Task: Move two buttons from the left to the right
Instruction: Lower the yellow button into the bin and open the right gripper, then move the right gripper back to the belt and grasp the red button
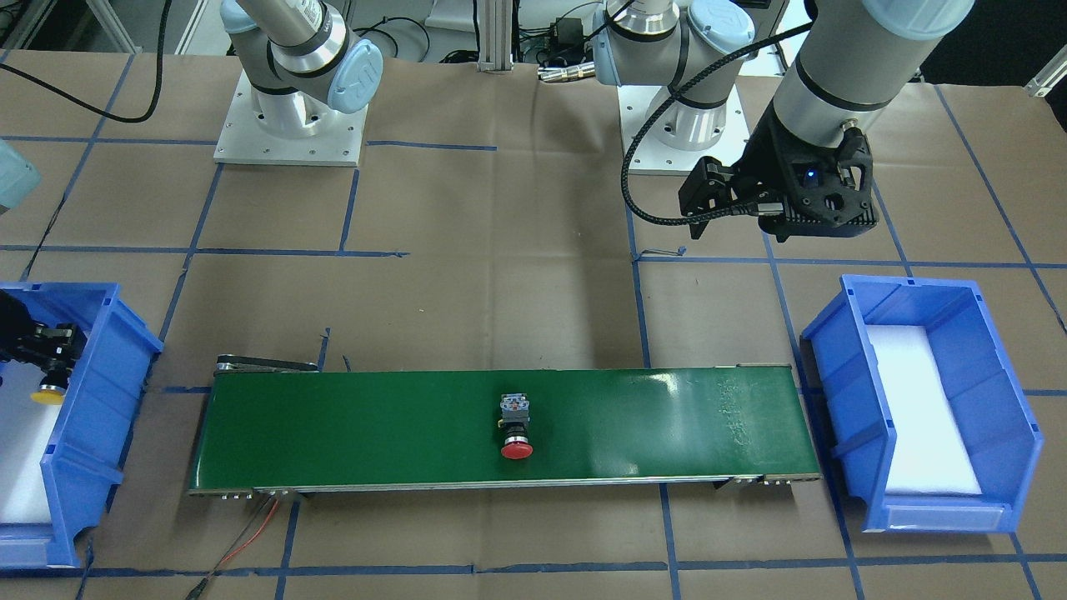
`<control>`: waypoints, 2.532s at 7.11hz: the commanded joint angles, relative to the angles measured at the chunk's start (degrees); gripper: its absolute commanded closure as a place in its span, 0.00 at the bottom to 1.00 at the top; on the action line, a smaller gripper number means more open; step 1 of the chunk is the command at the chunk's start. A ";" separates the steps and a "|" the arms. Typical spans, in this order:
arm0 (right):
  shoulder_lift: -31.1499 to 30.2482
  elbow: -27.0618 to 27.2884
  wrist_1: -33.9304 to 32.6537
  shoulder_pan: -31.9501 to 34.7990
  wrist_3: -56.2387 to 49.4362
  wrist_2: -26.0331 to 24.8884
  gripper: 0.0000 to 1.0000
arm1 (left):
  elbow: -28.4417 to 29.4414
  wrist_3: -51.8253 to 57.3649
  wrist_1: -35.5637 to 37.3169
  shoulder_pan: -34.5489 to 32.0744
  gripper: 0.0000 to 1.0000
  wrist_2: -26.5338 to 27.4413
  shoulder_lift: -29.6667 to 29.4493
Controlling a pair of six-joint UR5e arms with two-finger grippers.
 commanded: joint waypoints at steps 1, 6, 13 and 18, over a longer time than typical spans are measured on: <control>0.01 0.01 -0.67 0.00 0.16 -0.87 0.07 | 0.03 -0.09 0.00 -0.08 0.00 0.00 0.00; -4.19 -4.62 0.02 0.35 1.04 -0.25 0.01 | 0.21 -0.09 0.00 -0.08 0.00 0.00 0.00; -13.17 -23.19 26.75 23.14 29.63 -3.49 0.00 | 0.03 0.00 0.00 -0.08 0.00 0.00 -0.09; -8.27 -22.58 26.22 38.40 47.01 -6.41 0.01 | 0.03 0.17 0.00 0.10 0.00 0.00 -0.09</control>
